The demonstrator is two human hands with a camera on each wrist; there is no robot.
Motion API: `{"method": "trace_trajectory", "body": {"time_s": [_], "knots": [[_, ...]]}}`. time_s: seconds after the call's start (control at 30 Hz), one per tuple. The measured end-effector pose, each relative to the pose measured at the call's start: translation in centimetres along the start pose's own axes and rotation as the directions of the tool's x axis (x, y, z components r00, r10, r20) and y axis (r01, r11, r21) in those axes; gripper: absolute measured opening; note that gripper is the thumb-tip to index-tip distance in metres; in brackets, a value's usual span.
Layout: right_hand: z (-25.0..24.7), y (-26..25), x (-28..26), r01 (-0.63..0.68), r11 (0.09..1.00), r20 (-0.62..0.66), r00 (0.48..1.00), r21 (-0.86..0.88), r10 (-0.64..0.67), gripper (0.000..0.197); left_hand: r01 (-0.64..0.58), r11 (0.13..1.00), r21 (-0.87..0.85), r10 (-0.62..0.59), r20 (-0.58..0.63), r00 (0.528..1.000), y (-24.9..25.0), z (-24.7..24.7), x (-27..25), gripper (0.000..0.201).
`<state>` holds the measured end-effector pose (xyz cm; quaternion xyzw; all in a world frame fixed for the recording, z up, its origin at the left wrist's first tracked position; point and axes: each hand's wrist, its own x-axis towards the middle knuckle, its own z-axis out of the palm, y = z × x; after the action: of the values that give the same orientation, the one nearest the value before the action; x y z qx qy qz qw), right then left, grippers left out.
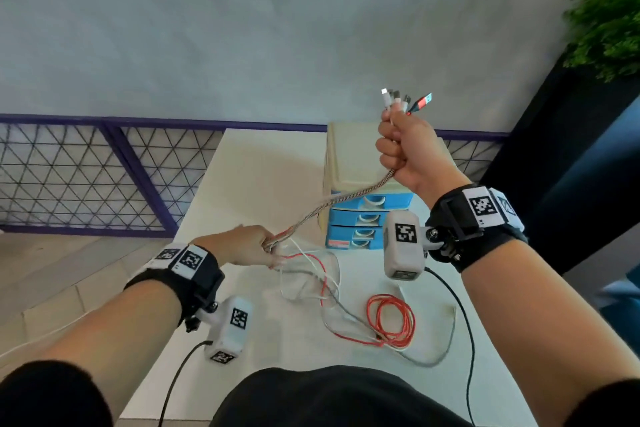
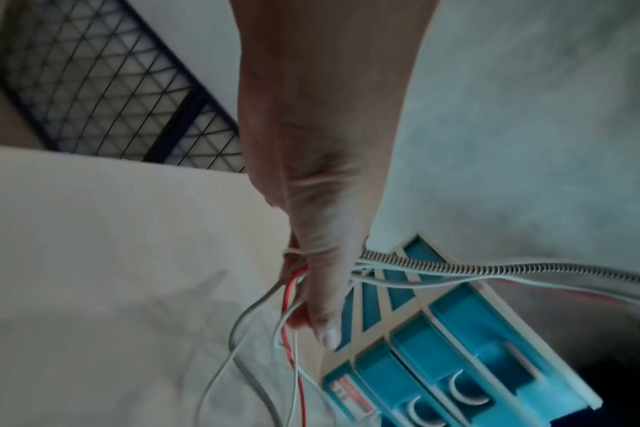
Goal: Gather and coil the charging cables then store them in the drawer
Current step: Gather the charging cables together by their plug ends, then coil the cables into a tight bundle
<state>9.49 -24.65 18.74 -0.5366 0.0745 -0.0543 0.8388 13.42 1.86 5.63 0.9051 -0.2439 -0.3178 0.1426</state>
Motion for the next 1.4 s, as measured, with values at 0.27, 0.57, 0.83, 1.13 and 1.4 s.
{"method": "trace_trajectory", "body": {"time_s": [0.27, 0.57, 0.83, 1.13, 1.4], "knots": [[-0.1, 1.0, -1.8, -0.154, 0.901, 0.124, 0.967, -0.406, 0.221, 0.030, 0.142, 0.985, 0.093, -0.094, -0.398, 0.912, -0.5, -5.1, 2.8, 0.016], [-1.1, -0.1, -2.1, -0.150, 0.934, 0.140, 0.969, -0.324, 0.204, 0.029, -0.256, 0.964, 0.068, 0.208, -0.796, 0.569, 3.7, -9.0, 1.9, 0.018], [-1.1, 2.2, -2.4, -0.254, 0.955, 0.131, 0.953, -0.153, 0.275, 0.026, -0.252, 0.966, 0.057, 0.257, -0.127, 0.958, 2.3, -4.4, 3.5, 0.050], [2.1, 2.9, -1.8, -0.073, 0.996, 0.138, 0.988, 0.051, 0.065, 0.027, -0.563, 0.812, 0.153, 0.574, -0.387, 0.722, 12.3, -1.5, -1.5, 0.012], [0.7, 2.6, -1.2, -0.090, 0.976, 0.150, 0.987, 0.197, 0.061, 0.029, -0.470, 0.881, -0.052, 0.435, -0.302, 0.848, 8.2, -3.9, -0.3, 0.025]]}}
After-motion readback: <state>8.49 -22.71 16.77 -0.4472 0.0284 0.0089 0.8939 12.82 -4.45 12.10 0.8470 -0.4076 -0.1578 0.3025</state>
